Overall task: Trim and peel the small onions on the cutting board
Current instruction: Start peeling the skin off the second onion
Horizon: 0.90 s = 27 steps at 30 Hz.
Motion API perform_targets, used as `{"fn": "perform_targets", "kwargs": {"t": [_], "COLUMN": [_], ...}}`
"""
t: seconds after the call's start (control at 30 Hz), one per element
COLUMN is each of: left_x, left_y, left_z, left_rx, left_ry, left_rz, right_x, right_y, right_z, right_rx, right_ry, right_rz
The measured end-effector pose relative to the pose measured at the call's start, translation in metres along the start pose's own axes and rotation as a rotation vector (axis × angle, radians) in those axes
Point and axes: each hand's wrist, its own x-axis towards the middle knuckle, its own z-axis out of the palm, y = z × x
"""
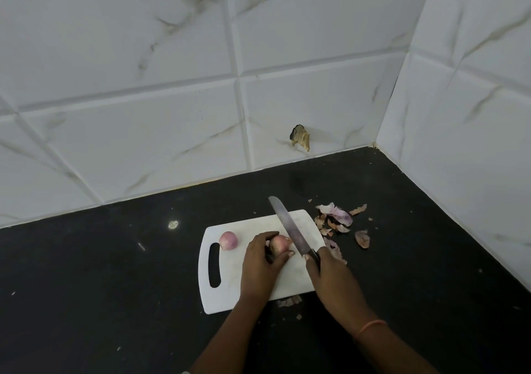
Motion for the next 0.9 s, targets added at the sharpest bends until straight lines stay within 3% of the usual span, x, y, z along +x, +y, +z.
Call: {"fn": "perform_targets", "kwargs": {"t": [0.37,0.57,0.9], "left_x": [-0.001,-0.002,-0.001], "left_y": [0.007,0.005,0.006], "left_z": [-0.002,-0.002,-0.002], "left_rx": [-0.039,-0.012,0.057], "left_ry": [-0.022,-0.049,-0.058], "left_rz": [-0.033,-0.014,0.001], "right_x": [-0.002,0.003,0.002], "right_y": [-0.002,-0.001,0.002], "right_z": [-0.004,-0.005,0.020], "right_rx": [-0.130,0.057,-0.167], "right_ry": [-0.034,0.031,0.030], "right_rz": [0.018,0.069,-0.028]}}
